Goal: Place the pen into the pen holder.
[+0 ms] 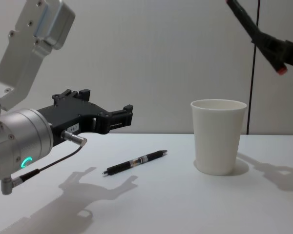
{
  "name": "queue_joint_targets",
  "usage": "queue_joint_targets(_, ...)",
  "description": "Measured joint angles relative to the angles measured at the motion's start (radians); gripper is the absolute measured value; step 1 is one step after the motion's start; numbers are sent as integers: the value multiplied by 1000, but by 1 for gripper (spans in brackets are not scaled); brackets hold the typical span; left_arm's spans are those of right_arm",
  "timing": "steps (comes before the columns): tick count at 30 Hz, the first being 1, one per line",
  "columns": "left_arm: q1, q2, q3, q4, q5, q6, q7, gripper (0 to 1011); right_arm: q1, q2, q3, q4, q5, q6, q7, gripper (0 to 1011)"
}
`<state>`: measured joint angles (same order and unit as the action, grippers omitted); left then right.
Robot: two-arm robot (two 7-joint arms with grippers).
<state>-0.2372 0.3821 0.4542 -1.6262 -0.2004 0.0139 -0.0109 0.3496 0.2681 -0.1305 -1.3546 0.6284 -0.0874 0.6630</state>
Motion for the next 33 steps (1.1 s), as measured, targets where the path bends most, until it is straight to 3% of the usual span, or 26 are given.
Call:
queue_joint_targets(17, 0, 0, 0, 0, 0, 0, 0, 1003, 46, 4, -76, 69, -35, -19, 30, 188)
queue_joint_targets(33, 0, 0, 0, 0, 0, 0, 0, 1003, 77, -20, -122, 138, -81, -43, -25, 188)
